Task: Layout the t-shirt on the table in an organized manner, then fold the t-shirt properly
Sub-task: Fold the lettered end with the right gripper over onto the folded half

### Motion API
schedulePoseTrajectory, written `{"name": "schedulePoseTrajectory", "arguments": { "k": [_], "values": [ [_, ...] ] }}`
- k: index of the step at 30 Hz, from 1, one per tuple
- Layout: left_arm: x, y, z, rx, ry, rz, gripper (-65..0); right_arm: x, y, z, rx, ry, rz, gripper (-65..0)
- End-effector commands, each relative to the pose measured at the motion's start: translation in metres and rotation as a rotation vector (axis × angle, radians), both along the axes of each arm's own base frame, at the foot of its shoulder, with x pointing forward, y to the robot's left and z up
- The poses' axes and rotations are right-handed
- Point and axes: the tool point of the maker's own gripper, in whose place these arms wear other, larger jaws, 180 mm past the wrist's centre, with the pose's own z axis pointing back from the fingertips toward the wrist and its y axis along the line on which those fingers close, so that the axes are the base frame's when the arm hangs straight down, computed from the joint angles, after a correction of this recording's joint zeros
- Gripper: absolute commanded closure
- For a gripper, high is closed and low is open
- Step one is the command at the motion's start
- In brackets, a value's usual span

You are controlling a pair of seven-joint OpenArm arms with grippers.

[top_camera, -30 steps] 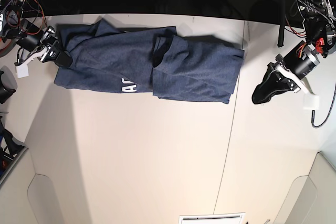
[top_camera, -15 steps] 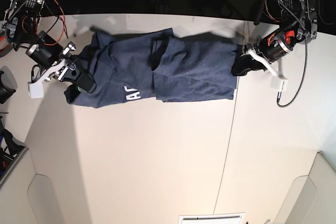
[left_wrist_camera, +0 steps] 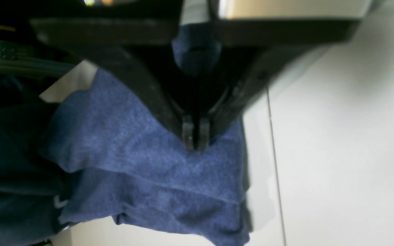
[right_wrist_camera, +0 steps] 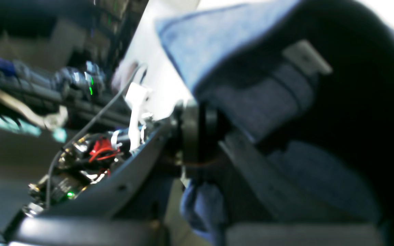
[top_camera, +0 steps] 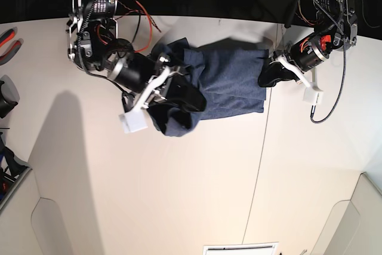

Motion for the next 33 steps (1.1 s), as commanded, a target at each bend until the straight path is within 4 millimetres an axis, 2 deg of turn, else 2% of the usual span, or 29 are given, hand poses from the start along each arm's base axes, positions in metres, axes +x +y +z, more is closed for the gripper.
{"name": "schedulePoseTrajectory", "arguments": {
  "k": [1,6,12,16,21,23,24,25,33],
  "values": [
    [0.008,0.002,0.012,-0.010,-0.049,0.006,0.0,0.011,0.011,0.024,0.042,-0.080,0.005,0.0],
    [0.008,0.002,0.012,-0.011,-0.049,0.006,0.0,0.015,0.050,0.030,-0.075,-0.181,0.085,0.0],
    [0.009,0.002,0.014,-0.023,-0.055,0.012,0.0,-0.002,0.080,0.019,-0.148,-0.208,0.179,0.0],
    [0.012,0.001,0.018,-0.055,-0.069,0.025,0.0,-0.010,0.089,0.007,-0.177,-0.203,0.212,0.0],
    [0.018,0.004,0.031,-0.120,-0.106,0.067,0.0,-0.010,0.090,0.004,-0.182,-0.200,0.210,0.0],
    [0.022,0.011,0.041,-0.151,-0.137,0.102,0.0,-0.010,0.090,0.004,-0.182,-0.201,0.210,-17.1],
    [0.024,0.015,0.047,-0.165,-0.156,0.119,0.0,-0.010,0.090,0.004,-0.181,-0.201,0.210,-23.7],
    [0.027,0.020,0.054,-0.173,-0.177,0.133,0.0,-0.010,0.090,0.004,-0.181,-0.201,0.210,-27.0],
    [0.036,0.062,0.122,-0.090,-0.357,0.185,0.0,-0.010,0.096,0.021,-0.068,-0.190,0.194,-27.4]
  ]
}}
